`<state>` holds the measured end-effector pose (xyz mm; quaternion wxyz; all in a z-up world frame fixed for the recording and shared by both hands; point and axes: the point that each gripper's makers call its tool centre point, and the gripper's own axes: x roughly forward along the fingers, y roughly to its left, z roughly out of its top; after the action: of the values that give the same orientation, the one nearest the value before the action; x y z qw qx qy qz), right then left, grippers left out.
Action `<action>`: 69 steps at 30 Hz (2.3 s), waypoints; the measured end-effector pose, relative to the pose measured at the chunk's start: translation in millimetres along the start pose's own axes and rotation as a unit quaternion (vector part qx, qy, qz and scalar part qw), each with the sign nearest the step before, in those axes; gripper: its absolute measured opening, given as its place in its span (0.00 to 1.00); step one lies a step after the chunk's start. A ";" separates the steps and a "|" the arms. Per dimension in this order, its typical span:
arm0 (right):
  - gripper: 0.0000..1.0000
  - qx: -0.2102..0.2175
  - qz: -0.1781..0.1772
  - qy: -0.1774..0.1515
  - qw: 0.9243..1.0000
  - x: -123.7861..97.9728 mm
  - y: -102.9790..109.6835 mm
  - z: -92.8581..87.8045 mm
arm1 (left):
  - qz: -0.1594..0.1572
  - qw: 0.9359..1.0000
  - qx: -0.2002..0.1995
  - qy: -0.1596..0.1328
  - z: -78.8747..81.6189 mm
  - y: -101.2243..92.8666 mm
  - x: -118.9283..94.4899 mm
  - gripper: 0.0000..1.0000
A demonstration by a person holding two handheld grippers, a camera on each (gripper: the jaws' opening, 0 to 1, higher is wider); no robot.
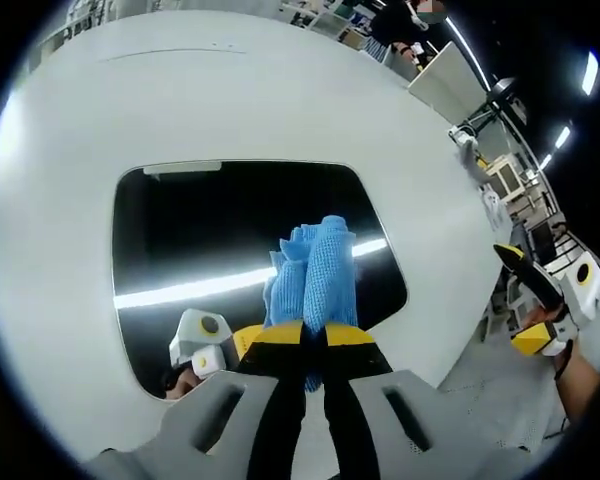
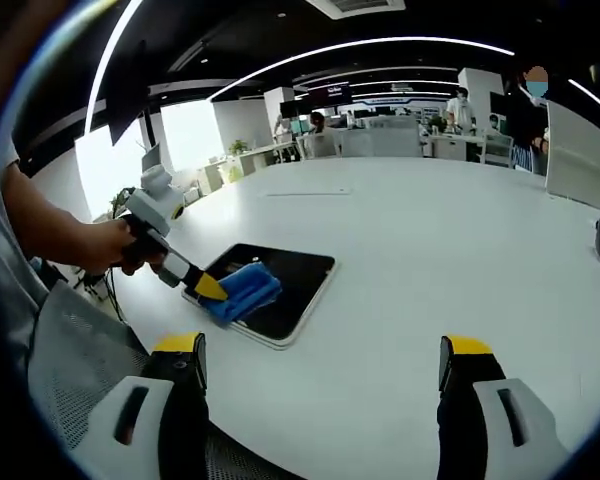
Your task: Wipe the mirror surface with the cleaning cloth until all visible marks leave the cleaned area.
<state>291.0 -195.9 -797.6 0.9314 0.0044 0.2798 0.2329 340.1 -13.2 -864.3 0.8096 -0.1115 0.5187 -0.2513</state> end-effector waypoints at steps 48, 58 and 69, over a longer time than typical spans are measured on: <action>0.95 0.005 0.002 0.001 1.000 0.6 0.8 0.1 | 0.016 1.000 -0.004 0.000 24.6 9.0 8.3 0.02; 0.95 0.008 -0.001 0.001 1.000 0.3 -0.4 -0.3 | 0.015 1.000 -0.009 -0.008 41.0 13.0 16.5 0.02; 0.95 0.011 -0.001 0.003 1.000 0.9 -1.2 -1.2 | 0.016 0.999 -0.024 -0.014 62.7 20.0 23.8 0.03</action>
<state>291.6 -196.7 -799.3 0.9306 0.0137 0.2854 0.2287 410.1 -13.6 -864.4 0.8179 -0.1262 0.5147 -0.2241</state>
